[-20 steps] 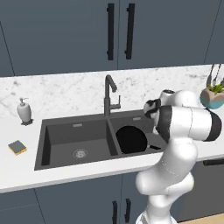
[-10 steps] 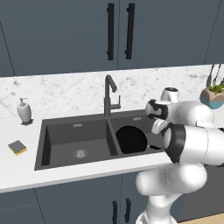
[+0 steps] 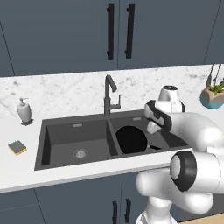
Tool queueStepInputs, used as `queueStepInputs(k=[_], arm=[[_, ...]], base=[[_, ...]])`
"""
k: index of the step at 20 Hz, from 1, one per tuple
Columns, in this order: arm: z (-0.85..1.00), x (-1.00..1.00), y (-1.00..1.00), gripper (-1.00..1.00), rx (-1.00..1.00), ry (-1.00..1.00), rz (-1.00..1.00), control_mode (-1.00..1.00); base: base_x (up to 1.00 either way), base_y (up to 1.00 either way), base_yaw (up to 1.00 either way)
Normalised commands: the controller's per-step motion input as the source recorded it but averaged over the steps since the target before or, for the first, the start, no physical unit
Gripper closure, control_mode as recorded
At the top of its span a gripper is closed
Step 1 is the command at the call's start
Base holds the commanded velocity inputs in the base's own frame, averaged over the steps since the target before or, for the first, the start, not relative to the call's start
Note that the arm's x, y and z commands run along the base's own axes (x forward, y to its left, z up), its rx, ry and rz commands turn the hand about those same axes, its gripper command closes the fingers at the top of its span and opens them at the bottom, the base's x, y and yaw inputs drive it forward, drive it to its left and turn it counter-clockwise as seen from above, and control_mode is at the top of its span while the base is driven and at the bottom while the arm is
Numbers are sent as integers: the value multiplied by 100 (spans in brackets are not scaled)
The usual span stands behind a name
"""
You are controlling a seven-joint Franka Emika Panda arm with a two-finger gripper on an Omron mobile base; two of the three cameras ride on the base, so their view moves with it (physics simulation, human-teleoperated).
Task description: Pick the pan and sponge and place them into the sink. Then turn on the water.
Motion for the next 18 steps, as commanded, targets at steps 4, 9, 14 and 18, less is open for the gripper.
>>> queueStepInputs(k=[4,9,14,18], arm=[[32,-27,15,-100,0,0,-15,-100],[24,-26,6,-100,0,0,-15,-100],[23,-19,7,-100,1,0,-14,-100],[18,-16,1,-100,1,0,-14,-100]], base=[[0,0,0],[0,0,0],[0,0,0],[0,0,0]])
